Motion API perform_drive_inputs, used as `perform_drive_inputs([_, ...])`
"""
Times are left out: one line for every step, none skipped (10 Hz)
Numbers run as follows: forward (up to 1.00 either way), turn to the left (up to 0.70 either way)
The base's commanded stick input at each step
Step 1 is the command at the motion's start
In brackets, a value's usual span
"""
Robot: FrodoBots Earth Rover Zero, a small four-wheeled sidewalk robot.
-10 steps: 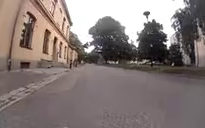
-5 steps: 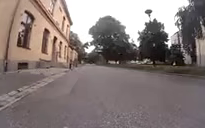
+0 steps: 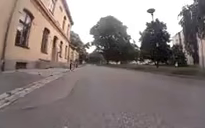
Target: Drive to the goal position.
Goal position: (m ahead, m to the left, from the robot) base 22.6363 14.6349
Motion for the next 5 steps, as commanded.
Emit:
perform_drive_inputs([0.7,0.0])
perform_drive_inputs([0.7,0.0])
perform_drive_inputs([0.7,0.0])
perform_drive_inputs([0.7,0.0])
perform_drive_inputs([0.7,0.0])
